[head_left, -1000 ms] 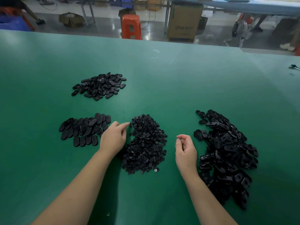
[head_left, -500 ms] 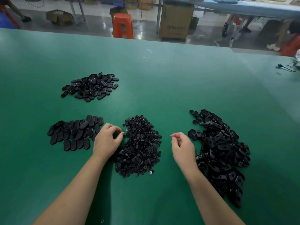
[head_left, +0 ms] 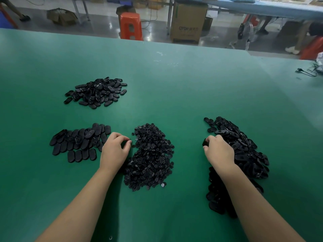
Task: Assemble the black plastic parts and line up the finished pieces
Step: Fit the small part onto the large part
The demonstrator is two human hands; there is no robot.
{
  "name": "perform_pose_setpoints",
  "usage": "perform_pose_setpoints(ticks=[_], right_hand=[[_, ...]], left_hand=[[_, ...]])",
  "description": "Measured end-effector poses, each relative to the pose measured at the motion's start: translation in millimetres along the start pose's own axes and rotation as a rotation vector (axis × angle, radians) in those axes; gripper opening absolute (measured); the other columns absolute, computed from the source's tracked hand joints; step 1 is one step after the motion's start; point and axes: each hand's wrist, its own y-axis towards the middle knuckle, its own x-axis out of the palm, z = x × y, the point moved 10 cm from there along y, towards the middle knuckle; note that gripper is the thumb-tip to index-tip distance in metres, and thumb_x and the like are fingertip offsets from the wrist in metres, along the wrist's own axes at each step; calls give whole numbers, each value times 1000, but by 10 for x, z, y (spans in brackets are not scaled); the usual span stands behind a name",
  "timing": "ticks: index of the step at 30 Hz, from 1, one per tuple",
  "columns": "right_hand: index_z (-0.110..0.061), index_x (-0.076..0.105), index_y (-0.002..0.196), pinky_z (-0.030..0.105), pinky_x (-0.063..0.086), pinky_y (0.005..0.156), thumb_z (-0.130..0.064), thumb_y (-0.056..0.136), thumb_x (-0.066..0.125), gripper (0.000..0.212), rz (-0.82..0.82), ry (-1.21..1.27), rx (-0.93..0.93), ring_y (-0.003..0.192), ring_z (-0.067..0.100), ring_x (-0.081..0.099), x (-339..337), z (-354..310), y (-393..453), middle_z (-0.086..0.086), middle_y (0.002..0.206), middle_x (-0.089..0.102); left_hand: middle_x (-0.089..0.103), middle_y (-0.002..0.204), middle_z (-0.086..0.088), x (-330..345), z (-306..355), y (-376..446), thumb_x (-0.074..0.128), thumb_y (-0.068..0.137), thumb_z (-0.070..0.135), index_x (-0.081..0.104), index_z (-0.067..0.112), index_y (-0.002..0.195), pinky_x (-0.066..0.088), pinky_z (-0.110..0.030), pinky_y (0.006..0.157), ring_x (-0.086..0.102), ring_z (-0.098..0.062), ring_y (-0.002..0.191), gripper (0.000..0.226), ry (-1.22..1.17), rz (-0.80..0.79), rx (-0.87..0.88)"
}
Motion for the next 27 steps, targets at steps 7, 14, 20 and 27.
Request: perform_pose_setpoints(ticks=[7, 14, 20, 27], right_hand=[[-14, 68, 117, 37, 56, 77, -11, 99, 56, 22, 80, 512, 15, 85, 20, 67, -153, -59, -71, 5, 108, 70], [-7, 66, 115, 21, 61, 74, 3, 99, 58, 20, -93, 1478, 150, 83, 18, 77, 135, -429, -335, 16, 109, 68], [-13, 62, 106, 27, 63, 75, -7, 107, 46, 17, -74, 1534, 153, 84, 18, 77, 478, -614, -525, 6, 103, 75], [-26, 60, 108, 27, 61, 69, -13, 108, 45, 20, 35, 1317, 30, 72, 16, 74, 505, -598, -618, 2, 87, 72]], left_hand=[[56, 89, 7, 6, 28, -12, 69, 94, 20, 77, 10, 93, 50, -32, 62, 55, -12, 70, 14, 32, -2, 15], [62, 94, 6, 0, 75, -20, 74, 90, 25, 77, 12, 95, 55, -35, 68, 58, -12, 77, 14, 37, -14, 32], [60, 94, 9, 2, 92, -20, 74, 91, 25, 74, 17, 93, 50, -29, 60, 55, -10, 71, 9, 74, -21, 51], [58, 88, 12, -11, 108, -10, 70, 93, 20, 66, 21, 91, 43, -27, 59, 53, -8, 69, 4, 60, -29, 55]])
